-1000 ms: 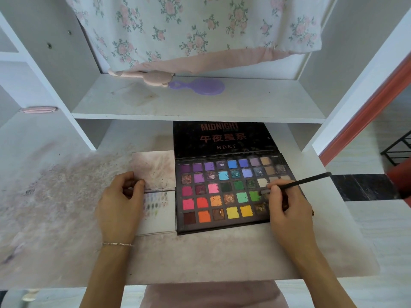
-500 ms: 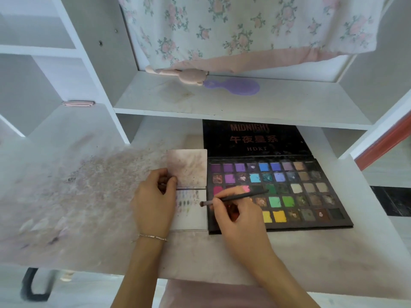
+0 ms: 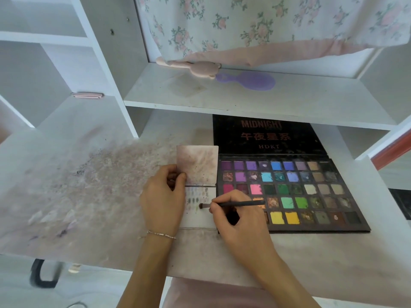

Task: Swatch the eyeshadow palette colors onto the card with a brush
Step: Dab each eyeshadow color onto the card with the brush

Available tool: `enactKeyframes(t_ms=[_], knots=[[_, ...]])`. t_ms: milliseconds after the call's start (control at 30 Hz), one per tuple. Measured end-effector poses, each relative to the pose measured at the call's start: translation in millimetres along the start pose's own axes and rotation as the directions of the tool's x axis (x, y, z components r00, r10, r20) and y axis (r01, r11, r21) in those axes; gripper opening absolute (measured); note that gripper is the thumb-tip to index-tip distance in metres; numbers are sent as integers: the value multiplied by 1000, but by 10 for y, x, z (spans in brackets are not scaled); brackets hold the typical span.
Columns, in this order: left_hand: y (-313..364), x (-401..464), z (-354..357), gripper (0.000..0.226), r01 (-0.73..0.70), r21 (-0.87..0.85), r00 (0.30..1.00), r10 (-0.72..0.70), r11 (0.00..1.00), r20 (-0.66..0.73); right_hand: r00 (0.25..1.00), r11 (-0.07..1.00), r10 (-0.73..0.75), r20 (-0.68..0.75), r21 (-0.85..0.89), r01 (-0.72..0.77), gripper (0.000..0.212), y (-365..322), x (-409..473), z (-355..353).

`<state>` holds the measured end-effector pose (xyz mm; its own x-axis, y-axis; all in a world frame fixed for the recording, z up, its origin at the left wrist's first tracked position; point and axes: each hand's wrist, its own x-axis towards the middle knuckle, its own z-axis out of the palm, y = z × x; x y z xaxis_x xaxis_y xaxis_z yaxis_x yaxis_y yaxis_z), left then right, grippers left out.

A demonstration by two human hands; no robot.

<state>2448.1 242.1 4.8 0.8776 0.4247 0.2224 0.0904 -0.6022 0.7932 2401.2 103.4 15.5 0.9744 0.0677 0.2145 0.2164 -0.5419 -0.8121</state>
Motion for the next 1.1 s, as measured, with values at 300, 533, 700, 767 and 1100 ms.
enactKeyframes(t_ms=[300, 533, 700, 767, 1100], knots=[[2, -9, -2, 9, -4, 2, 1000, 4, 1000, -1, 1000, 999, -13, 21, -37, 14, 3, -4, -3, 2], [-2, -8, 0, 9, -2, -9, 1000, 2, 1000, -6, 1000, 999, -3, 24, -49, 4, 7, 13, 9, 10], [-6, -9, 1, 9, -10, 4, 1000, 10, 1000, -13, 999, 998, -14, 37, -55, 16, 2, 6, -9, 2], [-9, -8, 2, 10, -8, 0, 1000, 8, 1000, -12, 999, 999, -9, 48, -46, 11, 5, 8, -9, 0], [-6, -8, 3, 8, -13, 8, 1000, 13, 1000, -10, 1000, 999, 1, 22, -46, 0, 6, -1, -2, 7]])
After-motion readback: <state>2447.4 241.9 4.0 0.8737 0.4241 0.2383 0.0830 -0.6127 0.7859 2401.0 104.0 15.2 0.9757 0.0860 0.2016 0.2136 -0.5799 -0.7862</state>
